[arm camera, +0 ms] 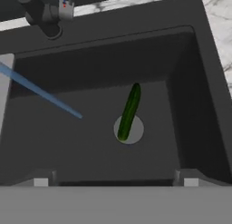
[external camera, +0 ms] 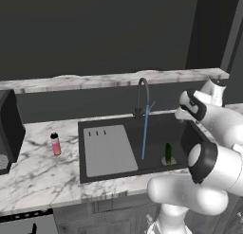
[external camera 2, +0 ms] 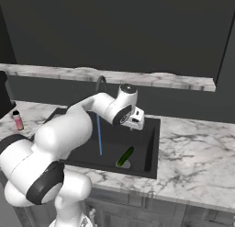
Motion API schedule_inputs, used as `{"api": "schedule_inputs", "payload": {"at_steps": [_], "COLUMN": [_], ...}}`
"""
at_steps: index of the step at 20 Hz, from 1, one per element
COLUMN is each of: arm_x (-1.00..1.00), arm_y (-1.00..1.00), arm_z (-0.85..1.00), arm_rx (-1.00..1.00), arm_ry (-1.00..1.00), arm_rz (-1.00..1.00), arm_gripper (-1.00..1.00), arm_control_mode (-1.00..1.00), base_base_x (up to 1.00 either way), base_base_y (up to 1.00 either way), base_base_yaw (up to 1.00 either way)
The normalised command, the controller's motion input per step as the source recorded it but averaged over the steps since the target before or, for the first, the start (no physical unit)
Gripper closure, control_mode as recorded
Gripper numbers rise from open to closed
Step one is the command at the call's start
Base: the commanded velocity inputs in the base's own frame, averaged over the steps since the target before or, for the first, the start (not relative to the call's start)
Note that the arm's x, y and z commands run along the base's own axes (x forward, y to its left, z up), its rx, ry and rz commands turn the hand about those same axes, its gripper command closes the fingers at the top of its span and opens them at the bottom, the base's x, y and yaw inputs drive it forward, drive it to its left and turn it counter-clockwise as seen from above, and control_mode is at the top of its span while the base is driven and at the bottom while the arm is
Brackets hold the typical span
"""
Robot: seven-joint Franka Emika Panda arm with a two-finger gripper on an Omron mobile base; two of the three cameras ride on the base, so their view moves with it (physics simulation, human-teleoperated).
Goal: Turn on the sink faucet. Then move the cucumber from the counter to the sink. Turn off the sink. Move the vegetable from the sink to the pot next to the stove. Finally move the pot to the rear left burner.
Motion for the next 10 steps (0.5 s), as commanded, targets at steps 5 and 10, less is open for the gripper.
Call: {"api": "schedule_inputs", "payload": {"at_steps": [5,10], "arm_x": [-0.01,0.00], "arm_y": [0.00,-0.10], "arm_z": [-0.02,0.00], "arm_rx": [0.00,0.00], "arm_ry": [0.00,-0.17], "arm_rz": [0.01,0.13], "arm_gripper": [-1.00,-1.00], "arm_control_mode": [-1.00,-1.00], "base_base_x": [0.00,0.00], "base_base_y": [0.00,0.00], "base_base_yaw": [0.00,0.00]}}
